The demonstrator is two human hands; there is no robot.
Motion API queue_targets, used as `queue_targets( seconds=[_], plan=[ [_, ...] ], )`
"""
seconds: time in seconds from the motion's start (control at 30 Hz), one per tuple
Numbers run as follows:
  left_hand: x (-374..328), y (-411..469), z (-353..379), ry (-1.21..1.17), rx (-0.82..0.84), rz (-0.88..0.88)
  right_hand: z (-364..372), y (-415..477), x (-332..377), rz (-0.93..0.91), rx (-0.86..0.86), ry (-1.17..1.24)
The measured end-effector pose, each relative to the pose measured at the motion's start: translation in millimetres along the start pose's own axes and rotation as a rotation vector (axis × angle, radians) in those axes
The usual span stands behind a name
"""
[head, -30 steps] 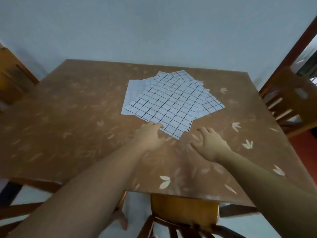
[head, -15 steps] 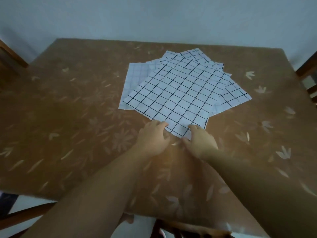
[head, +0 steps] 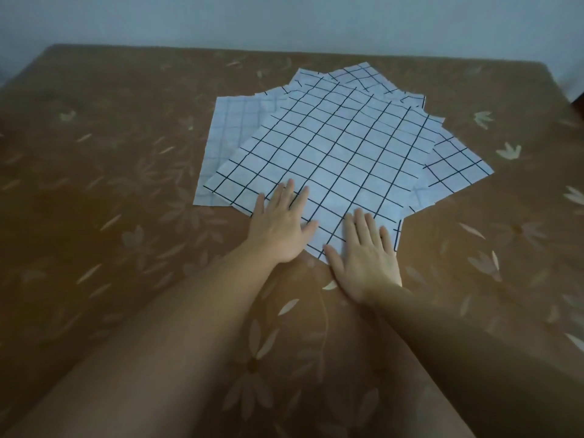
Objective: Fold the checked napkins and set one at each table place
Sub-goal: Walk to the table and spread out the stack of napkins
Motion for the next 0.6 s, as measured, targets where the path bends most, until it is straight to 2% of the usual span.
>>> queue_targets(
  seconds=[0.1, 0.23, 0.37, 0.6],
  plan=[
    [4, 3, 18, -0.011, 0.047, -0.054, 1, 0, -1, 0.002, -0.001, -0.01],
    [2, -6, 19, -0.062, -0.003, -0.06, 1, 1, -1, -0.013, -0.009, 0.007],
    [1, -21, 15, -0.081, -0.111, -0.043, -3, -10, 3, -0.043, -0.057, 0.051],
    [-7, -68, 2, -0.266, -0.33, 0.057, -18, -34, -1, -0.143, -0.226, 0.072]
  ],
)
Point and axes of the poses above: each hand's wrist, its own y-axis towards the middle knuckle, its own z-axis out of the palm, x = y × z, the point moved 9 cm from there along y, towards the middle knuckle, and after that the axes turned 11 degrees about -z, right-handed, at the moved point
